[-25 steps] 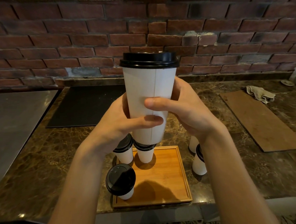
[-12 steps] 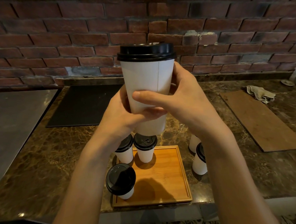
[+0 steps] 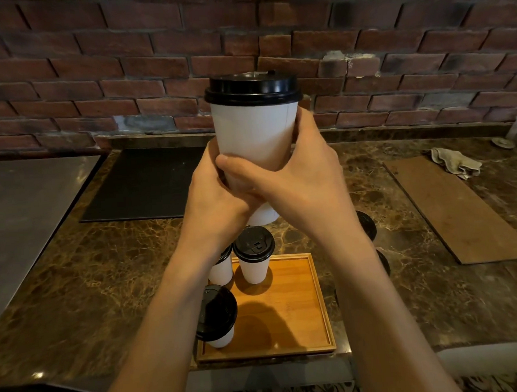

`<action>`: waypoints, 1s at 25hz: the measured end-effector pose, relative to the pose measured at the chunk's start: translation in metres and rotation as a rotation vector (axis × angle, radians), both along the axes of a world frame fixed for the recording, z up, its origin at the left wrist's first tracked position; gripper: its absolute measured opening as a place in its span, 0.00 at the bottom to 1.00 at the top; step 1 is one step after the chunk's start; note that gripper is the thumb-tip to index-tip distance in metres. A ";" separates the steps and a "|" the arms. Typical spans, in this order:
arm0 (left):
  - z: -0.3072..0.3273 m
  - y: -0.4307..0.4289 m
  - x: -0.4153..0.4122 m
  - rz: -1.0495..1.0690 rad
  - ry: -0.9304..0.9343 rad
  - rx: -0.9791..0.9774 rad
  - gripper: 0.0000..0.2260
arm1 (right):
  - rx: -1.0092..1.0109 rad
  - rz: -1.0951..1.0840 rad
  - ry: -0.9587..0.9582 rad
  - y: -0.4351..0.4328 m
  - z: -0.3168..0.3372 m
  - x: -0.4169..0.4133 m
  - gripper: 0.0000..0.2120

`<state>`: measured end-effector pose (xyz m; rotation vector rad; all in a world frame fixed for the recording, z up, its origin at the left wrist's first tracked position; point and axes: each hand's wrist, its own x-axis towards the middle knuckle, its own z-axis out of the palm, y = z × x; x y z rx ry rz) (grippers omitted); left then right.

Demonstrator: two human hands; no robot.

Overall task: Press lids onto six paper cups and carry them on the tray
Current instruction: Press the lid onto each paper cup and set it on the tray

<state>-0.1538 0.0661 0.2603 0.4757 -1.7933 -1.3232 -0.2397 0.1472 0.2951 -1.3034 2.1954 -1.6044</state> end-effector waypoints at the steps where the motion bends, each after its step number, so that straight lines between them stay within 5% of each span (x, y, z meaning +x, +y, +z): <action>1: -0.001 -0.001 0.000 0.000 0.004 -0.002 0.24 | -0.009 0.000 -0.002 0.000 0.000 0.000 0.44; 14: 0.006 -0.011 0.005 -0.108 -0.086 -0.045 0.30 | -0.100 0.074 -0.051 0.004 0.006 -0.010 0.38; 25: 0.012 -0.015 0.016 -0.430 -0.117 0.116 0.26 | -0.077 0.459 -0.203 0.010 0.009 -0.033 0.33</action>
